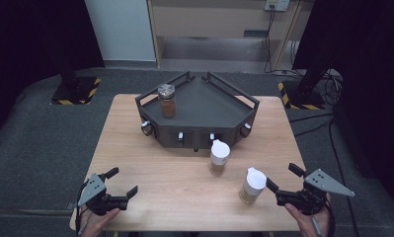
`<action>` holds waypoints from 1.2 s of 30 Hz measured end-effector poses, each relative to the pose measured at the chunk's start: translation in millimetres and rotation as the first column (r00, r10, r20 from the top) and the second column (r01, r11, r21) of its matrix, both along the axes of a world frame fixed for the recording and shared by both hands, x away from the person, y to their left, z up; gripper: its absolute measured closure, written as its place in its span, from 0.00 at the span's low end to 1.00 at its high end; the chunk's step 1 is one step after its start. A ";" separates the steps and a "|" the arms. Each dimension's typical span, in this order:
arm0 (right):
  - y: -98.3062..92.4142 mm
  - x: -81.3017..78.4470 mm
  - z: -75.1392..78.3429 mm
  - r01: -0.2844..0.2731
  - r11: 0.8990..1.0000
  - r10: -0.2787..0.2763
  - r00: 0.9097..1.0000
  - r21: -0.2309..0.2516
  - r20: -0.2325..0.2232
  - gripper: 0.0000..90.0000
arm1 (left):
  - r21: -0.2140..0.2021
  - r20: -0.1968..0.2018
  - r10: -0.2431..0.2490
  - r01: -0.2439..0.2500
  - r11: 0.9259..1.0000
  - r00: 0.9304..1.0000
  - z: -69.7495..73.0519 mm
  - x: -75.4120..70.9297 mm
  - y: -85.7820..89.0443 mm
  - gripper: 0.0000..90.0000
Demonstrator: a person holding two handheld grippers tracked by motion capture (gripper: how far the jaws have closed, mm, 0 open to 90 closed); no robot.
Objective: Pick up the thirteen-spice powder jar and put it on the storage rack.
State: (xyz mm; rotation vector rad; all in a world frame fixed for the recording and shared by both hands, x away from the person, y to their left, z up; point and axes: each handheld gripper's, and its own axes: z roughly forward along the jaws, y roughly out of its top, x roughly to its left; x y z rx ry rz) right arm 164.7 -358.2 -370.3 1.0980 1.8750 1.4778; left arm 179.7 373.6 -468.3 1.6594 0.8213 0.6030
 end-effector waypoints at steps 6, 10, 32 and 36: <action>16.4 13.1 10.8 -0.031 0.999 0.031 1.000 -0.013 -0.002 0.04 | -0.001 -0.001 0.000 0.000 1.000 1.000 0.0 0.1 0.3 0.01; 27.6 21.8 15.6 -0.049 0.999 0.049 0.999 -0.019 -0.005 0.05 | -0.001 -0.002 -0.001 0.001 1.000 1.000 0.0 0.3 0.2 0.01; 87.5 62.9 32.5 -0.072 0.996 0.070 0.997 -0.054 -0.045 0.05 | 0.002 -0.002 -0.007 0.007 1.000 1.000 0.4 0.6 -0.1 0.01; 101.2 70.9 36.0 -0.075 0.995 0.071 0.996 -0.073 -0.053 0.05 | 0.005 0.000 -0.009 0.009 1.000 1.000 0.7 0.5 -0.2 0.01</action>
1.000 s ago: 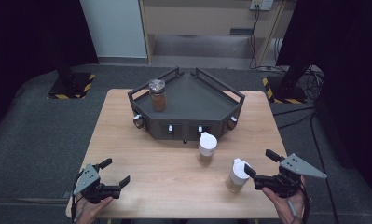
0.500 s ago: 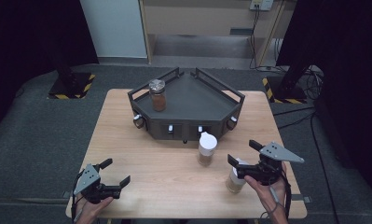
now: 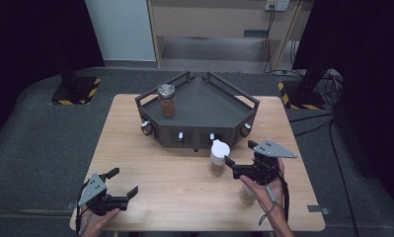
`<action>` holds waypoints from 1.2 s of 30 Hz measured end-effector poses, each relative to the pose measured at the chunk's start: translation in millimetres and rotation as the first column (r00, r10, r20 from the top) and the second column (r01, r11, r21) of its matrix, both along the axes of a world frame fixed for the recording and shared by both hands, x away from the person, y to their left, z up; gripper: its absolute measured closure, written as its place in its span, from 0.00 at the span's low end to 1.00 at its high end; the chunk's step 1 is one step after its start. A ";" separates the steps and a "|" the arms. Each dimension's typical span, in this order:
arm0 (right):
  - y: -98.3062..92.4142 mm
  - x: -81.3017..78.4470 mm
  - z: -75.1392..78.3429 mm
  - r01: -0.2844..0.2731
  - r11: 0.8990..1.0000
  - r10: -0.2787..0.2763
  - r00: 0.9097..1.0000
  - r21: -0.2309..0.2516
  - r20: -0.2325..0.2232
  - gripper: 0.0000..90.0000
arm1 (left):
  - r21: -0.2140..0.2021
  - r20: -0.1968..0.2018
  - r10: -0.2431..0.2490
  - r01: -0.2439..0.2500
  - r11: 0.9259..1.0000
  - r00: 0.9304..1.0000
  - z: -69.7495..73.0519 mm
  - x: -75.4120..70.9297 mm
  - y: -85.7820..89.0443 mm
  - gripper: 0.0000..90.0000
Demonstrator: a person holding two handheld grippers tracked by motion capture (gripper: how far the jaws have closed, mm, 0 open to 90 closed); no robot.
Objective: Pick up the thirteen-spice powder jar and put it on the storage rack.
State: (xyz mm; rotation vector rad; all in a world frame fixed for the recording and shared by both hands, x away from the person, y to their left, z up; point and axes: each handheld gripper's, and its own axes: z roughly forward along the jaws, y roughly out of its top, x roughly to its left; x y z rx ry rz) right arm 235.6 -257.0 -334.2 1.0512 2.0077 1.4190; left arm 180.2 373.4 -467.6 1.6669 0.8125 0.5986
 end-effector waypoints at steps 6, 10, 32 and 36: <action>21.3 9.8 2.2 0.002 1.000 -0.003 1.000 -0.029 -0.016 0.06 | 0.000 0.002 -0.002 0.002 1.000 1.000 -0.1 0.0 0.2 0.01; 32.9 14.7 0.4 0.010 0.998 -0.012 1.000 -0.054 -0.026 0.06 | 0.001 0.003 -0.003 0.003 1.000 1.000 0.0 -0.1 0.3 0.01; 73.5 60.0 13.3 0.065 0.977 -0.107 0.973 -0.202 -0.204 0.10 | 0.000 0.005 -0.005 0.005 1.000 1.000 -0.3 0.0 0.4 0.01; 78.5 68.1 15.2 0.062 0.972 -0.116 0.965 -0.226 -0.237 0.11 | -0.001 0.006 -0.006 0.006 1.000 1.000 -0.4 -0.1 0.4 0.01</action>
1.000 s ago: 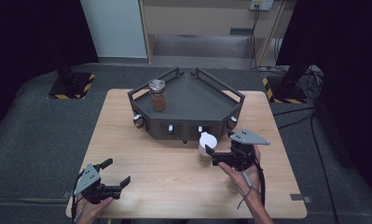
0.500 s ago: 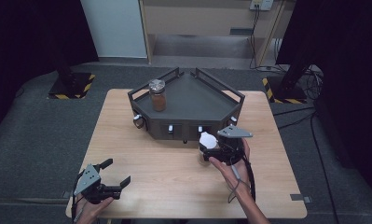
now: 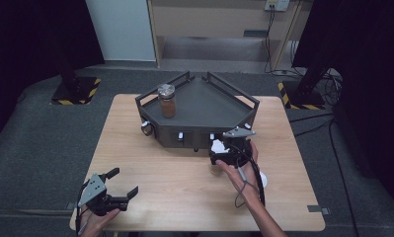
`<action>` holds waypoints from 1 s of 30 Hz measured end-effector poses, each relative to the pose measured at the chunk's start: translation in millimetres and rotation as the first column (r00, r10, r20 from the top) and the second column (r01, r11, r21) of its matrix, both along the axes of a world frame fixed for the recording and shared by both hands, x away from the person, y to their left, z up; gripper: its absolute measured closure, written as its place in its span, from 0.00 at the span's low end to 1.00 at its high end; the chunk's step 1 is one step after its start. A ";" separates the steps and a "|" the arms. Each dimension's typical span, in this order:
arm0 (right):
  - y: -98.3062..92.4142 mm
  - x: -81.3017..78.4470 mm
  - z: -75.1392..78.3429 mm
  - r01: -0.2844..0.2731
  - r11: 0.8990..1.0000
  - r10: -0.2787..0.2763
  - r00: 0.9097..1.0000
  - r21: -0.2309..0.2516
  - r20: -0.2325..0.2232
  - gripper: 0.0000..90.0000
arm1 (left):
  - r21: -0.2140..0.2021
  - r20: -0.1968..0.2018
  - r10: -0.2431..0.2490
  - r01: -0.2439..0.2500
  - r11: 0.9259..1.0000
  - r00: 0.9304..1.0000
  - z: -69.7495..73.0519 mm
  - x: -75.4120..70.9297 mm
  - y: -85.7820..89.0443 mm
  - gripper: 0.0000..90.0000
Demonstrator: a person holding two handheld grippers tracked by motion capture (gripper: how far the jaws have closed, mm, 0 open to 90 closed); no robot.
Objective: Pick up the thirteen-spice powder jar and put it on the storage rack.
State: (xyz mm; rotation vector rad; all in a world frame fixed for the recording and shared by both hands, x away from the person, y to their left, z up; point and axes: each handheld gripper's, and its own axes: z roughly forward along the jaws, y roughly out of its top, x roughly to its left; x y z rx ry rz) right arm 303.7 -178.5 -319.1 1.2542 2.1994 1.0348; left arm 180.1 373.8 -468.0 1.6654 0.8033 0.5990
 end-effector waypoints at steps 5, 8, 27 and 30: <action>6.8 11.9 -0.2 0.007 1.000 -0.008 0.998 -0.021 -0.058 0.15 | -0.001 0.001 0.000 0.000 1.000 1.000 -0.1 -0.1 0.1 0.01; 10.8 16.6 0.2 0.010 0.999 -0.013 0.997 -0.035 -0.080 0.17 | 0.000 0.000 0.000 0.000 1.000 1.000 0.0 -0.1 0.2 0.01; 29.7 37.2 1.0 0.014 0.993 -0.033 0.985 -0.118 -0.167 0.34 | 0.000 0.004 0.000 0.000 1.000 1.000 -0.3 -0.4 0.5 0.01; 29.0 37.4 1.2 0.014 0.993 -0.034 0.985 -0.116 -0.168 0.34 | 0.001 0.003 0.000 0.000 1.000 1.000 -0.3 -0.2 0.5 0.01</action>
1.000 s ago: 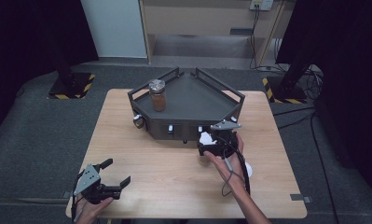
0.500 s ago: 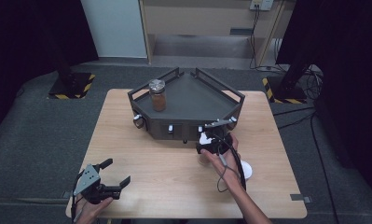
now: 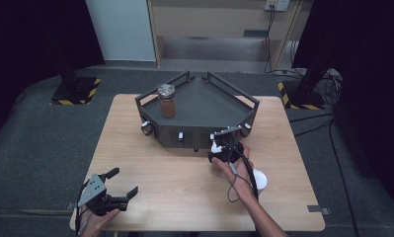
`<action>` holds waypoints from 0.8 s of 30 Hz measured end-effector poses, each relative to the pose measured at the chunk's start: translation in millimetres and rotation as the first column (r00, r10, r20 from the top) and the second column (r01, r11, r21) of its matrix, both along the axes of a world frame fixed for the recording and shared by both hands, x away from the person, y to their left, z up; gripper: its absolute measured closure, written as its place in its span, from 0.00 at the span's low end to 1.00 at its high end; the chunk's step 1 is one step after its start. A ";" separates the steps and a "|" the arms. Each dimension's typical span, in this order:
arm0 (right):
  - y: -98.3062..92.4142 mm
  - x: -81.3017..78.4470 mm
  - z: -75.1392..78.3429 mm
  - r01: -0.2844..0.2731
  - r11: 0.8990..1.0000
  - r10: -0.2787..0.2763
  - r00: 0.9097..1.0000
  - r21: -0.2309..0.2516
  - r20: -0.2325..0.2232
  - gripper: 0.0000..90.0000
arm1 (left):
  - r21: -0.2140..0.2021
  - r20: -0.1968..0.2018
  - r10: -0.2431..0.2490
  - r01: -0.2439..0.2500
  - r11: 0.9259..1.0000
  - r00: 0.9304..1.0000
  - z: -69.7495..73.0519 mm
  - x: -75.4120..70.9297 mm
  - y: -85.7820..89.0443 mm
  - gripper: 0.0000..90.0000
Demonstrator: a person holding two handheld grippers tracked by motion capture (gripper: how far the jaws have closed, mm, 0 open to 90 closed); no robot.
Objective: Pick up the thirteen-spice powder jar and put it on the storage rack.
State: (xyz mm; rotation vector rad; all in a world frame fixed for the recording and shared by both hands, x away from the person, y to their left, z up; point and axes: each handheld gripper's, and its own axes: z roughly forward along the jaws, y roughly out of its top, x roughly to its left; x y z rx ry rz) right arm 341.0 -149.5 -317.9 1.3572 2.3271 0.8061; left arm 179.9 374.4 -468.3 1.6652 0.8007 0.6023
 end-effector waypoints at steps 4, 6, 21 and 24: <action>-2.4 -0.1 2.5 -0.004 1.000 0.004 1.000 0.006 -0.008 0.34 | 0.000 0.000 0.000 0.000 1.000 1.000 -0.1 0.0 0.1 0.01; -3.2 -0.9 4.6 -0.006 1.000 0.007 1.000 0.009 -0.008 0.34 | 0.000 0.000 -0.001 0.001 1.000 1.000 0.0 0.1 0.0 0.01; -12.0 -3.3 41.0 -0.082 0.996 0.082 0.997 0.024 0.005 0.34 | 0.001 -0.001 -0.001 0.001 1.000 1.000 0.0 0.2 -0.2 0.01; -12.8 -3.5 50.7 -0.095 0.995 0.095 0.995 0.023 0.010 0.34 | 0.001 -0.001 -0.001 0.001 1.000 1.000 0.1 0.2 -0.2 0.01</action>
